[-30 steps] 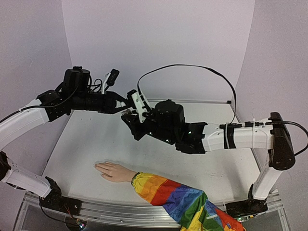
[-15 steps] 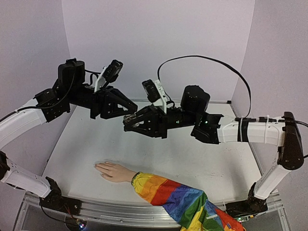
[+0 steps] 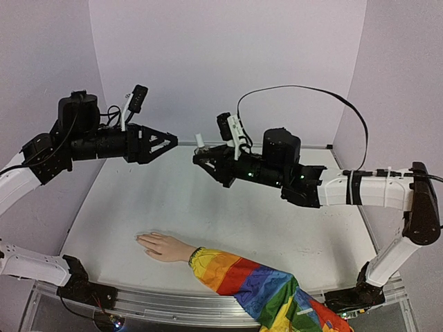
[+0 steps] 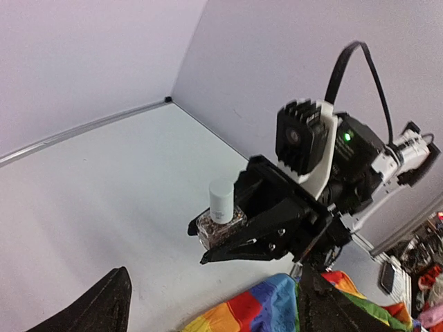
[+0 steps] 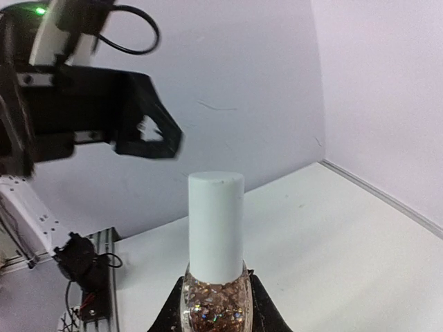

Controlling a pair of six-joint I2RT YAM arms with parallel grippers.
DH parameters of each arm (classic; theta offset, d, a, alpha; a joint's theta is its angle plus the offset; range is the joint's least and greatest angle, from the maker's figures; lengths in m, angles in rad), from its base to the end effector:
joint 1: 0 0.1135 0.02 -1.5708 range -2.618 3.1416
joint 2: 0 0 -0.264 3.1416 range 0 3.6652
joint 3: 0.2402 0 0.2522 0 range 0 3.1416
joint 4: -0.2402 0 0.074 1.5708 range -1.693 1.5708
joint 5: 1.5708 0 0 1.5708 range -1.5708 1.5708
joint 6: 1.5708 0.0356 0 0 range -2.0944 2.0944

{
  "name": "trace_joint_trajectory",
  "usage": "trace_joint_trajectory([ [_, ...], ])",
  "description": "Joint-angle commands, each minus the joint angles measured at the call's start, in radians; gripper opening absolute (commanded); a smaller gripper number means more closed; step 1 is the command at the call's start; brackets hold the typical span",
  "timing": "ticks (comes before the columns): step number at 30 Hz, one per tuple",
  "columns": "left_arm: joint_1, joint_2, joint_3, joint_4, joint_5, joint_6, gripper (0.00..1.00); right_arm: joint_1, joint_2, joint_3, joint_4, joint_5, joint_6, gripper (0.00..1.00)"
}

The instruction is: Paint the nails

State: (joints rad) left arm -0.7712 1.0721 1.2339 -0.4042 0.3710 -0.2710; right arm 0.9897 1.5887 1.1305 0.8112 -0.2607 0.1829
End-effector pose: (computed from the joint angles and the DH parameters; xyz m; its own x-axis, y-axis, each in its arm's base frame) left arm 0.1558 -0.1695 0.4183 -0.4073 0.0480 -0.9120 0.8230 0.4523 -0.3437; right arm 0.1969 0.3165 0.3604 0.0156 0.3439 -0.9389 -0.9592 0.2702 0.0830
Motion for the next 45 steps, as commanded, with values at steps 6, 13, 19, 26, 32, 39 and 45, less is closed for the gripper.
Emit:
trace_joint_trajectory([
  [6,0.006,0.075,0.048,-0.007,-0.149,-0.185,0.63,0.119,0.096,0.113,0.006,0.351,-0.092,0.00],
  [13,0.003,0.093,0.019,0.055,-0.109,-0.220,0.47,0.185,0.151,0.182,0.009,0.417,-0.123,0.00],
  [19,0.000,0.073,-0.017,0.096,-0.084,-0.225,0.25,0.204,0.177,0.222,0.010,0.429,-0.126,0.00],
  [26,-0.003,0.082,-0.046,0.117,0.026,-0.167,0.08,0.204,0.162,0.229,0.039,0.428,-0.094,0.00],
  [32,-0.021,0.147,-0.045,0.137,0.450,0.070,0.00,0.116,0.065,0.163,0.099,-0.043,-0.051,0.00],
  [39,-0.023,0.123,-0.041,0.210,0.815,0.192,0.00,0.011,-0.036,0.037,0.520,-0.859,0.247,0.00],
  [45,-0.023,0.146,0.022,0.212,0.766,0.158,0.01,0.002,-0.112,-0.060,0.500,-0.675,0.197,0.00],
])
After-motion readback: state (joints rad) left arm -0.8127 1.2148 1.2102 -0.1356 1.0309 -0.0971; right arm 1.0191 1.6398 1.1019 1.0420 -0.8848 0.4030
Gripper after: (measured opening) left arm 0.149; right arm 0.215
